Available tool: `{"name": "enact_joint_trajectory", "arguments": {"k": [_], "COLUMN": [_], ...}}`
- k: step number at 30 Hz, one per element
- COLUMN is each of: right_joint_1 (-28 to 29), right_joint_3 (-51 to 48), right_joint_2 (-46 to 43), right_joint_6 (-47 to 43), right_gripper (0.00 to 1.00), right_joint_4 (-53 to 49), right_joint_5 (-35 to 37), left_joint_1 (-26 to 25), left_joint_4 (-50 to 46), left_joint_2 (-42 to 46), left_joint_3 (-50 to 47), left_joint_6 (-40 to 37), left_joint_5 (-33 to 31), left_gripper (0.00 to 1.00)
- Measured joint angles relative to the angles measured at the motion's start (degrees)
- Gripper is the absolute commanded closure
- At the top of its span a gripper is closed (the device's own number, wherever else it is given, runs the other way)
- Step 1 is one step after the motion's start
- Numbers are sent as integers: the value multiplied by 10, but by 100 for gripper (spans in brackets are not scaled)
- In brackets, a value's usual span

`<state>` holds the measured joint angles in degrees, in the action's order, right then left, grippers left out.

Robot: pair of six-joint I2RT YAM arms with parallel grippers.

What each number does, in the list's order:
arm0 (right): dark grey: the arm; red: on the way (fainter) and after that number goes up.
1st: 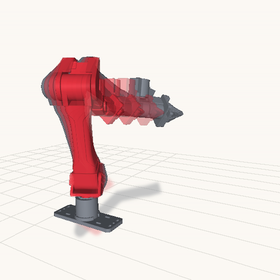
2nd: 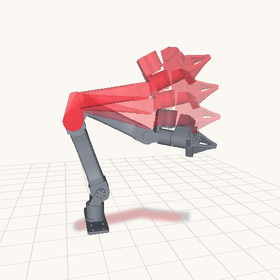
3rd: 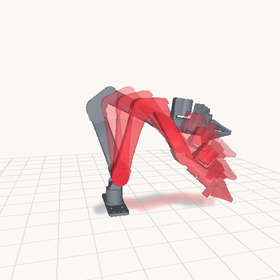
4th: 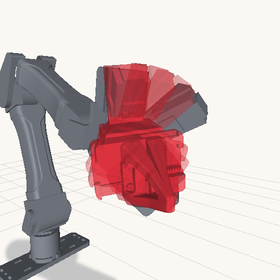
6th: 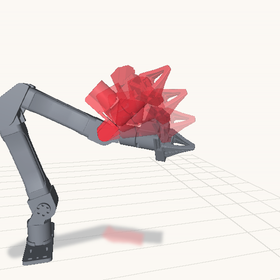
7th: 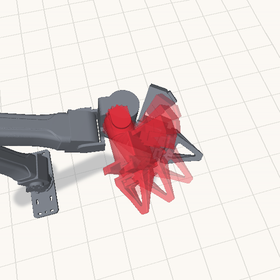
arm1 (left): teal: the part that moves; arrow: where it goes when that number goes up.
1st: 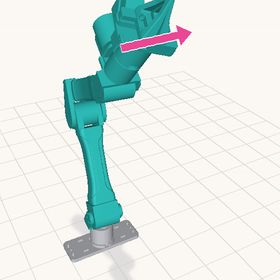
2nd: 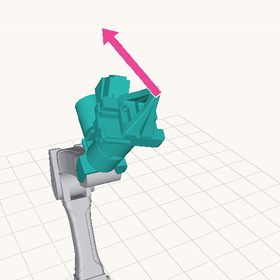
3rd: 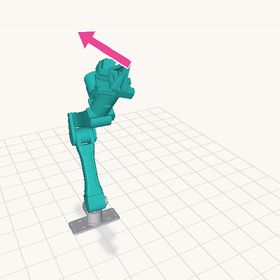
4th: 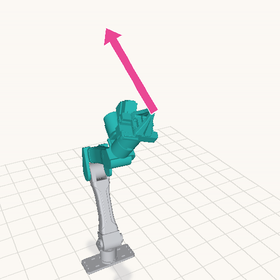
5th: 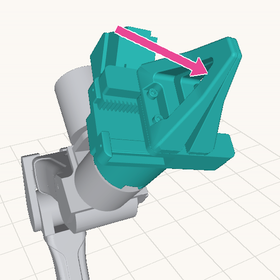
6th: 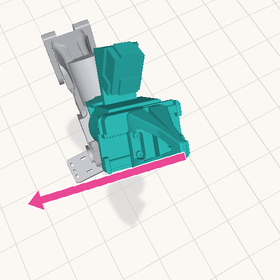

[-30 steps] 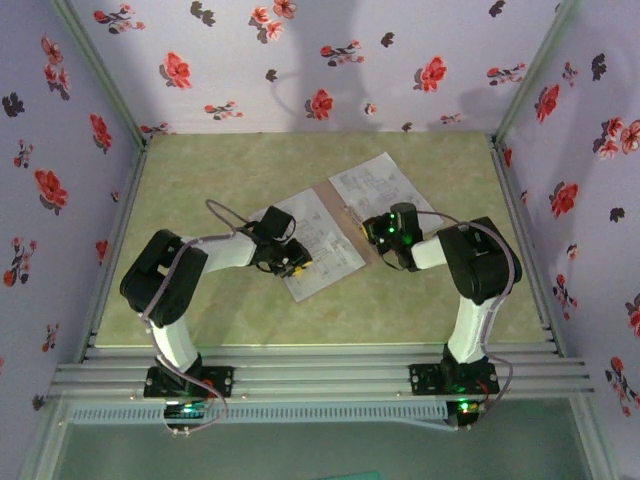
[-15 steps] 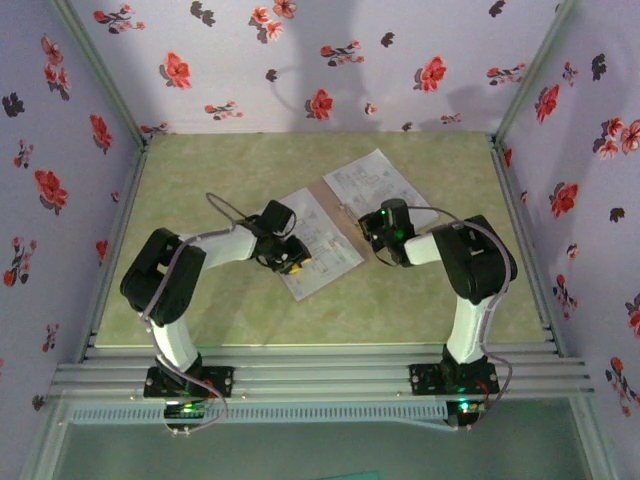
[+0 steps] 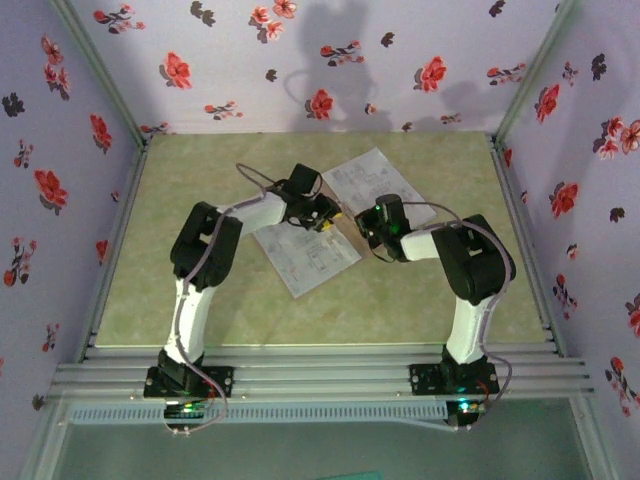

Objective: Put the files into the folder

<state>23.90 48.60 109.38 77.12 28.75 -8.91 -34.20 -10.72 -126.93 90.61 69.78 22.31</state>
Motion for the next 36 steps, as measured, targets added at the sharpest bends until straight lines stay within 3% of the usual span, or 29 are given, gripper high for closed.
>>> {"name": "enact_joint_trajectory", "arguments": {"k": [9,27,31,36], "right_joint_1": [0,0,0,-2], "right_joint_3": [1,10,13,17], "right_joint_2": [0,5,5,6], "right_joint_6": [0,7,9,11], "right_gripper": [100,100,89,85], "right_joint_4": [-2,-6,-6,-6], "right_joint_5": [0,-3,-9,-20], "left_joint_1": [0,0,-1,-1], "left_joint_4": [16,32,30,28], "left_joint_2": [-40,-80,-83,-84], "left_joint_3": [62,88,87,84], "left_joint_6": [28,45,44,42], "left_joint_5": [9,17,17,17], "left_gripper": [73,93,94,94]}}
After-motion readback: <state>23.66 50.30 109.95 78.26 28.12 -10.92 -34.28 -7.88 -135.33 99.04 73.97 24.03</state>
